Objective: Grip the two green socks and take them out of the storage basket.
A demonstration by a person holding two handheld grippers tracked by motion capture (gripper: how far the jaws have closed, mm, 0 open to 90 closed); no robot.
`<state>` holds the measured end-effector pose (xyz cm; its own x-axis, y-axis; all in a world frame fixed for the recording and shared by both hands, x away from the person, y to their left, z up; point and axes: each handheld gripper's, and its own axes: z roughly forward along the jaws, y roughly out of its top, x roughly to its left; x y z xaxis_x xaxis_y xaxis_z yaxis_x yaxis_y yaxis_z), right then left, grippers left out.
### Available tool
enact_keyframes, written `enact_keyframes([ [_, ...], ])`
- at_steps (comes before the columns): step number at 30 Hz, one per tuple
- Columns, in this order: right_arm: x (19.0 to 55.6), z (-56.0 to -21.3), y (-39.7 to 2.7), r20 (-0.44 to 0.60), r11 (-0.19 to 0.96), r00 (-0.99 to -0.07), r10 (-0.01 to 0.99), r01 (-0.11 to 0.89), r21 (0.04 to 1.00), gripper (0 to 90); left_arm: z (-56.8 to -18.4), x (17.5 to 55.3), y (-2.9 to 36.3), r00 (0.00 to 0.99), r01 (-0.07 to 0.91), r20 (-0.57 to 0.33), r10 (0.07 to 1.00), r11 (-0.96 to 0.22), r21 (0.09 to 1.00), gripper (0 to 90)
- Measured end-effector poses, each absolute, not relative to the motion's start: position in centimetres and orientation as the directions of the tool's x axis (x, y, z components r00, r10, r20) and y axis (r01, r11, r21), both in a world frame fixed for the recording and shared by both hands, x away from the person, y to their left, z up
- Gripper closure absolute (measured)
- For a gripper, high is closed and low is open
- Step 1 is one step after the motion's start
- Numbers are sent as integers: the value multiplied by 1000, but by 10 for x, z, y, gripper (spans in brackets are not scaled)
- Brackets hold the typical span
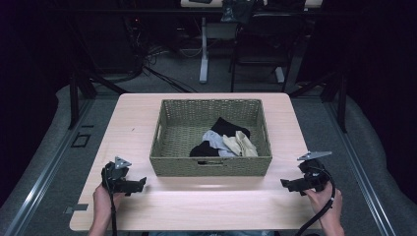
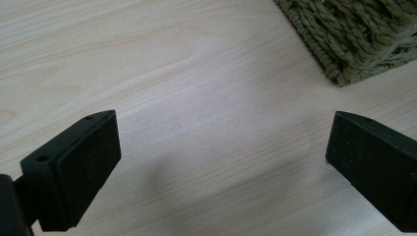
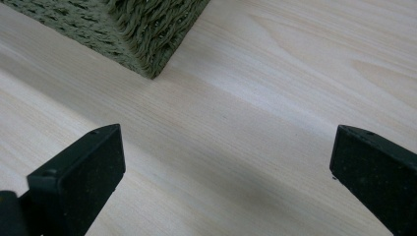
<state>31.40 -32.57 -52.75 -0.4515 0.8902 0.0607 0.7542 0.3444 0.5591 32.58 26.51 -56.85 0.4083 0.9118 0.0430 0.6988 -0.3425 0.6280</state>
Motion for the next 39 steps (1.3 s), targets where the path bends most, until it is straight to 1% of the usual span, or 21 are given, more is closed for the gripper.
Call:
enact_keyframes([
  [8, 316, -526, -322, 42, 366, -462, 886, 752, 548, 0, -569, 326, 264, 417, 695, 43, 908, -349, 628, 2],
  [18, 319, -517, -323, 72, 358, -477, 876, 743, 565, 0, -569, 326, 264, 416, 697, 42, 908, -348, 627, 2],
  [23, 319, -511, -322, 69, 361, -475, 877, 748, 557, 0, -569, 326, 264, 417, 696, 40, 908, -348, 628, 2],
  [26, 322, -501, -325, 103, 341, -470, 877, 759, 555, 0, -568, 325, 264, 418, 694, 41, 907, -349, 630, 2],
  [27, 322, -501, -325, 103, 341, -470, 877, 759, 555, 0, -568, 325, 264, 418, 694, 41, 907, -349, 630, 2],
  [34, 326, -470, -321, 90, 350, -492, 866, 724, 594, 0, -569, 325, 266, 403, 697, 41, 914, -335, 634, 2],
  [39, 333, -452, -317, 82, 359, -506, 859, 708, 608, 0, -569, 326, 267, 409, 700, 41, 912, -342, 627, 2],
])
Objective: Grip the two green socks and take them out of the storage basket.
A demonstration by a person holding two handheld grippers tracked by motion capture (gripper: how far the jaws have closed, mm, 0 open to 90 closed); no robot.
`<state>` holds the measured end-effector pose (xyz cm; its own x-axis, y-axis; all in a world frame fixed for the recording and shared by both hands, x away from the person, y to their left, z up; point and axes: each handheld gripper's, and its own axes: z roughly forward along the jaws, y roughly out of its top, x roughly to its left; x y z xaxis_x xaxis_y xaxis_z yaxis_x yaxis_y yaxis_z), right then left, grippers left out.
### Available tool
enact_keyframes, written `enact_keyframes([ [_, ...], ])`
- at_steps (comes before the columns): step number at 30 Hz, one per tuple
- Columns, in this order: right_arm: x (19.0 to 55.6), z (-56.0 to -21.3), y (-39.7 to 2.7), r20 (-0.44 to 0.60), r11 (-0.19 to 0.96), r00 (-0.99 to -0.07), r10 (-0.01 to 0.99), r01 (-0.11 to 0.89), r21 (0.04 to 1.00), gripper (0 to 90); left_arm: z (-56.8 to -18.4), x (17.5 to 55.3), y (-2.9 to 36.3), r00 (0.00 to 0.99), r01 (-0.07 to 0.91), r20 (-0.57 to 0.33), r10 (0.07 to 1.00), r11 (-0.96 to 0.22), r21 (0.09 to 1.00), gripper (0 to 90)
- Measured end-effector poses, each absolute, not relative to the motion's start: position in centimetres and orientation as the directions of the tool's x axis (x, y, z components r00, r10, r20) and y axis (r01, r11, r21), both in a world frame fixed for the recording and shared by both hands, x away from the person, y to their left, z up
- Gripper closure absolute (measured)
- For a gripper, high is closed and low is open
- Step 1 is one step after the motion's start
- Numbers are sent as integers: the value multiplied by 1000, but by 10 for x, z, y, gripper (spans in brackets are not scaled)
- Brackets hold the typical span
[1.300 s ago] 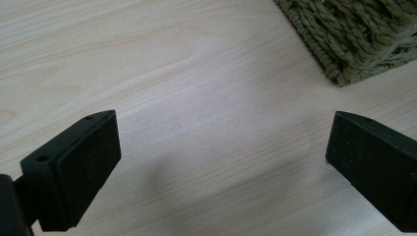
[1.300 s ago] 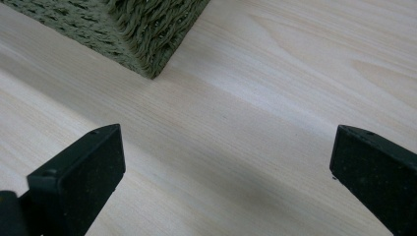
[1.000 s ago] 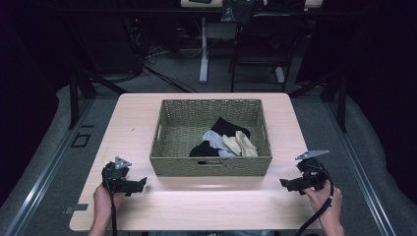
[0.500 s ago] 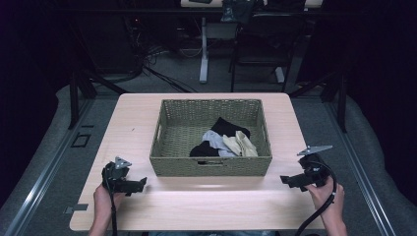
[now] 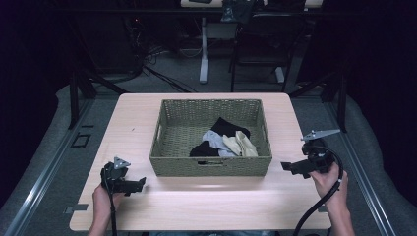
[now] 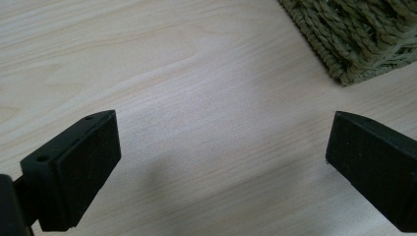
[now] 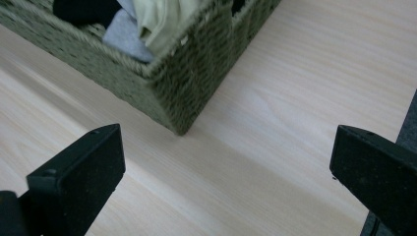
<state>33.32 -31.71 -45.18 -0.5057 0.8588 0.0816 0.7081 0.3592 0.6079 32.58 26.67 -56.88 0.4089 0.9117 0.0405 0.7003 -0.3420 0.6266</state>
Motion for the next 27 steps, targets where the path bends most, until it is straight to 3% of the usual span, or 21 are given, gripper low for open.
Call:
enact_keyframes([
  [14, 362, -411, -282, 39, 458, -591, 806, 664, 590, 0, -569, 326, 266, 409, 700, 37, 912, -340, 628, 2],
  [27, 405, -398, -235, 26, 543, -659, 751, 640, 544, 0, -570, 326, 266, 410, 699, 37, 911, -340, 628, 2],
])
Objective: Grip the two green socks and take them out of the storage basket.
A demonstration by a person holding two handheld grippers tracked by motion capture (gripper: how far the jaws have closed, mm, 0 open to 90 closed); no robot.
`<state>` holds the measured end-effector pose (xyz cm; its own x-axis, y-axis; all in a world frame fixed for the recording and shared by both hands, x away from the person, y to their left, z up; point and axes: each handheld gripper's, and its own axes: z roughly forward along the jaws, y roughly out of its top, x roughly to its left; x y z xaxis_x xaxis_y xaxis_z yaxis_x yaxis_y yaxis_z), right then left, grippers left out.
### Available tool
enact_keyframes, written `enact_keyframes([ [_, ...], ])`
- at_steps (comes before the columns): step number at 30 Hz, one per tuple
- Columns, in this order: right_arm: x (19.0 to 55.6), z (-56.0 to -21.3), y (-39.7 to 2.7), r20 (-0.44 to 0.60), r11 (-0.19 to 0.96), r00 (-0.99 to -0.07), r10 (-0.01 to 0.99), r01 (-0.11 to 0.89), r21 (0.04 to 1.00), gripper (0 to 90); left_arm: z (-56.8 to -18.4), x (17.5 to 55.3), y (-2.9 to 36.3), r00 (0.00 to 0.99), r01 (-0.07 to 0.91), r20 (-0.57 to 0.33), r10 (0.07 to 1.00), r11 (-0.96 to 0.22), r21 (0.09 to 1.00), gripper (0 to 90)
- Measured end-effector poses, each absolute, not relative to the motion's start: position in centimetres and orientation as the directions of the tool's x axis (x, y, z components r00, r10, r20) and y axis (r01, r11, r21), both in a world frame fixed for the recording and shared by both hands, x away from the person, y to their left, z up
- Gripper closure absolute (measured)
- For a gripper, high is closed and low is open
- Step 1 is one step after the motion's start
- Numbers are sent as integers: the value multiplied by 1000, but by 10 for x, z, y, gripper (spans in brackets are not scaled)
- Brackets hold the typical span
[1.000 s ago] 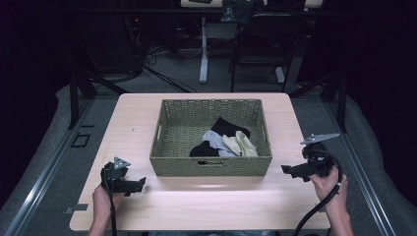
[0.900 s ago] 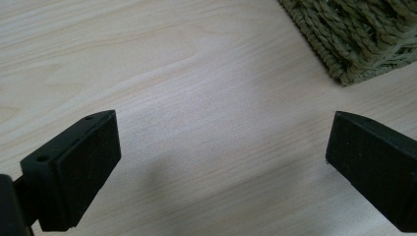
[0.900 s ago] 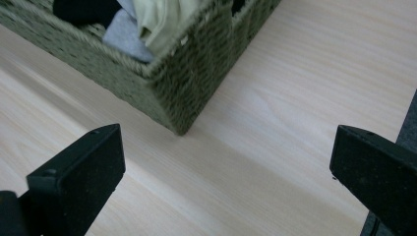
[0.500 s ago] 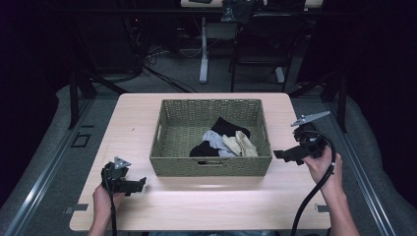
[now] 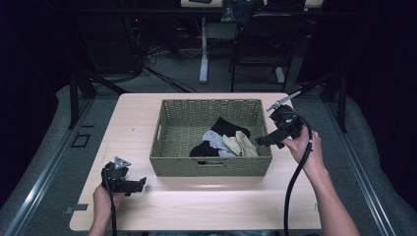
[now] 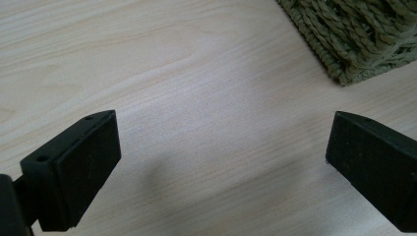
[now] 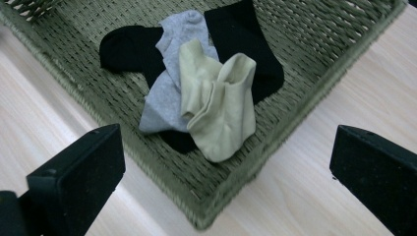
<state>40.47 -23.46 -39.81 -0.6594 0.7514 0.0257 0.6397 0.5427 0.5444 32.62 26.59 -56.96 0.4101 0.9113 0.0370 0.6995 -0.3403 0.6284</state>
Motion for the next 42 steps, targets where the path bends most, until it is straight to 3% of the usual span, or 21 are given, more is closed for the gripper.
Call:
enact_keyframes([
  [18, 455, -422, -193, 28, 608, -687, 726, 661, 439, 38, -570, 326, 266, 413, 700, 39, 910, -345, 626, 2],
  [27, 472, -441, -178, 53, 597, -667, 743, 696, 399, 159, -569, 326, 267, 408, 701, 34, 912, -337, 628, 2],
  [33, 481, -455, -169, 33, 599, -647, 762, 722, 346, 289, -569, 326, 267, 409, 701, 34, 912, -338, 628, 2],
  [42, 490, -474, -162, 21, 582, -615, 788, 757, 298, 359, -569, 326, 267, 407, 702, 33, 913, -336, 628, 2],
])
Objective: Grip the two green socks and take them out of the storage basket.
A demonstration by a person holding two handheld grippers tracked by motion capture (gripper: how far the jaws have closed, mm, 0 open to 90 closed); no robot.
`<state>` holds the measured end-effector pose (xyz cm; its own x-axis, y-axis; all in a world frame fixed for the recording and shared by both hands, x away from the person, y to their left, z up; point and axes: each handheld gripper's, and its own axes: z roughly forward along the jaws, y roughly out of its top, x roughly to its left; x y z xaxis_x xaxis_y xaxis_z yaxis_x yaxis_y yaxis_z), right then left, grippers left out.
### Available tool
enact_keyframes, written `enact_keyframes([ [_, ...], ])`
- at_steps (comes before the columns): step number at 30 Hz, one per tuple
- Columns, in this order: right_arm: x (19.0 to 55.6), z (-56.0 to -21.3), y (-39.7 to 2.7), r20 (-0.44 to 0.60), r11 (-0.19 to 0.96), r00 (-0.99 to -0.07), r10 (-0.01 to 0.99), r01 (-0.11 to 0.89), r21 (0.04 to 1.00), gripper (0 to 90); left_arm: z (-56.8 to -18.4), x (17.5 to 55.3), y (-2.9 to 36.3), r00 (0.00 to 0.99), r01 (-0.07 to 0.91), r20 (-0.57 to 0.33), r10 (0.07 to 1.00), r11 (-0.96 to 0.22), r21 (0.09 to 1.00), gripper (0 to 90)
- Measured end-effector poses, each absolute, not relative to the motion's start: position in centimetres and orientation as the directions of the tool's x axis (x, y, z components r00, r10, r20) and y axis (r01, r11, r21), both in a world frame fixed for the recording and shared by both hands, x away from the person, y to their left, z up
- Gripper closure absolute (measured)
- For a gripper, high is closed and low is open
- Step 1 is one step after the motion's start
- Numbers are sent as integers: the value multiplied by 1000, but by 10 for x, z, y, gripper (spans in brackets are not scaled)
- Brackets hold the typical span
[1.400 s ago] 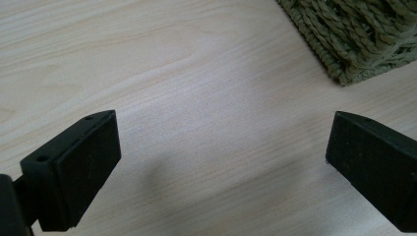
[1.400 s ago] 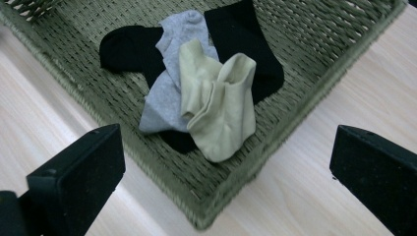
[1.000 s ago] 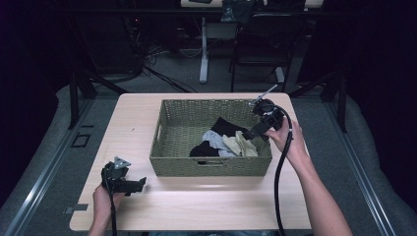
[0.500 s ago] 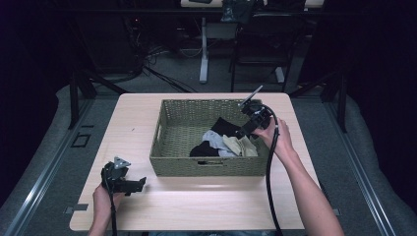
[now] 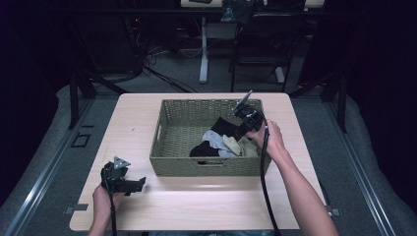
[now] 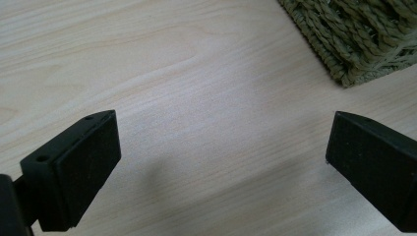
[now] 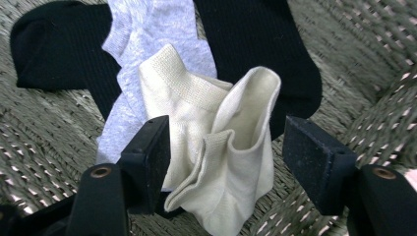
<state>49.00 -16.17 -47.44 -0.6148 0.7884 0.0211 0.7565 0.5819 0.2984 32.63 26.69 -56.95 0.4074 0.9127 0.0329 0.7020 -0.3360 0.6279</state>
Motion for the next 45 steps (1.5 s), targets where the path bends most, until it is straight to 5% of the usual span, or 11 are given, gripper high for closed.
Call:
enact_keyframes([
  [13, 498, -490, -158, -24, 582, -591, 807, 787, 205, 443, -570, 326, 267, 407, 702, 32, 913, -335, 629, 2],
  [19, 500, -496, -160, -19, 570, -576, 817, 804, 171, 755, -570, 327, 267, 407, 701, 34, 913, -336, 629, 2],
  [22, 500, -495, -161, -12, 562, -570, 822, 807, 180, 818, -569, 326, 267, 408, 702, 33, 912, -337, 628, 2],
  [45, 486, -413, -172, 19, 532, -572, 820, 775, 341, 832, -570, 327, 265, 411, 694, 42, 911, -342, 633, 2],
])
